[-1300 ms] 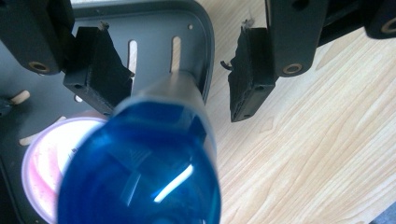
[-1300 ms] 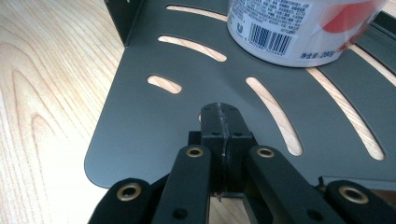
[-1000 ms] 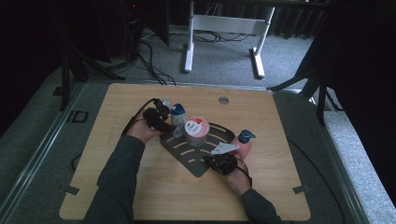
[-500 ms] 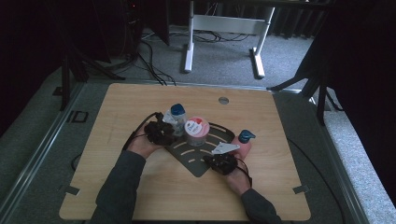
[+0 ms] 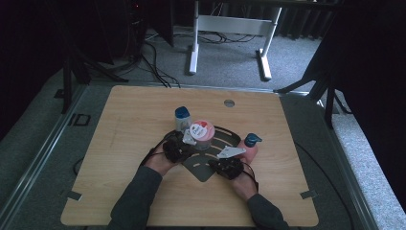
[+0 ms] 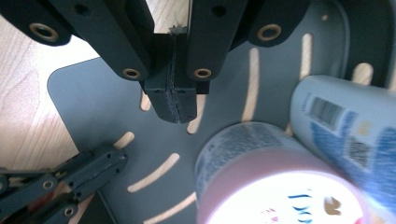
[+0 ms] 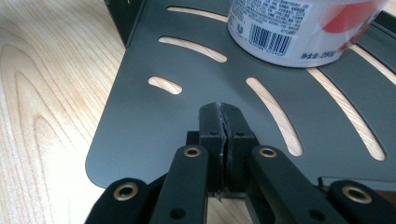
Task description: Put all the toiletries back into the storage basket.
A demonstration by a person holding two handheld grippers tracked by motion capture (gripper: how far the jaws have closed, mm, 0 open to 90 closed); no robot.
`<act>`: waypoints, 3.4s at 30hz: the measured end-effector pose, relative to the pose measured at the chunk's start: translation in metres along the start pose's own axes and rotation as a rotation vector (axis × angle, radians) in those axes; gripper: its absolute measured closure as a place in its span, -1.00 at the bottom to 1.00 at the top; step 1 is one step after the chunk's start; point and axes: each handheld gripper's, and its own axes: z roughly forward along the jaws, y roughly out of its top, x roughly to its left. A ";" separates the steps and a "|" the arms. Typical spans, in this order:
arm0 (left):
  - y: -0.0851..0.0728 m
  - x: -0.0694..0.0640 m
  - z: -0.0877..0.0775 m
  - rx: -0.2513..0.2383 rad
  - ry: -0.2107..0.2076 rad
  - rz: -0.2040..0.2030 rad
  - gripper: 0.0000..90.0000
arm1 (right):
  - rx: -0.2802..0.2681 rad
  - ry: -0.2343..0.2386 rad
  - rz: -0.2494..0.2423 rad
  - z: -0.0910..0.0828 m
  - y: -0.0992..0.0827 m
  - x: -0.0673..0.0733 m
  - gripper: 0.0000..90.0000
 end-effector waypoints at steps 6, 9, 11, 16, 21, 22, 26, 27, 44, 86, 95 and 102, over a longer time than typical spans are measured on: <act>-0.003 -0.010 0.012 -0.010 -0.001 -0.030 1.00 | 0.000 -0.001 -0.001 0.000 0.000 0.000 0.97; -0.005 -0.017 0.019 -0.013 -0.015 -0.035 1.00 | 0.001 -0.001 0.000 0.000 0.000 0.000 0.97; -0.007 -0.021 0.024 -0.007 -0.016 -0.040 1.00 | 0.000 0.001 0.003 0.000 0.000 0.000 0.97; -0.013 -0.025 0.032 -0.013 0.001 -0.055 1.00 | 0.000 0.000 0.002 0.000 0.000 0.000 0.96; -0.019 -0.026 0.036 -0.037 -0.003 -0.073 1.00 | 0.000 0.002 0.004 0.000 0.000 0.000 0.95; -0.019 -0.026 0.036 -0.039 -0.005 -0.074 1.00 | 0.000 0.001 0.004 0.000 0.000 0.000 0.95; -0.025 -0.026 0.036 -0.073 -0.003 -0.087 1.00 | 0.001 -0.001 0.001 0.000 0.000 0.000 0.95; -0.027 -0.026 0.036 -0.087 -0.004 -0.091 1.00 | 0.001 -0.001 0.001 0.000 0.000 0.000 0.95; -0.039 -0.021 0.037 -0.165 -0.050 -0.147 1.00 | 0.047 0.023 -0.043 -0.008 0.004 0.008 0.84; -0.043 -0.020 0.037 -0.189 -0.061 -0.159 1.00 | 0.102 -0.039 -0.048 -0.118 0.009 -0.030 0.62; -0.043 -0.020 0.037 -0.194 -0.062 -0.160 1.00 | 0.087 -0.083 -0.022 -0.136 0.010 -0.043 0.59; -0.044 -0.020 0.037 -0.195 -0.062 -0.159 1.00 | 0.103 -0.110 -0.020 -0.140 0.013 -0.053 0.56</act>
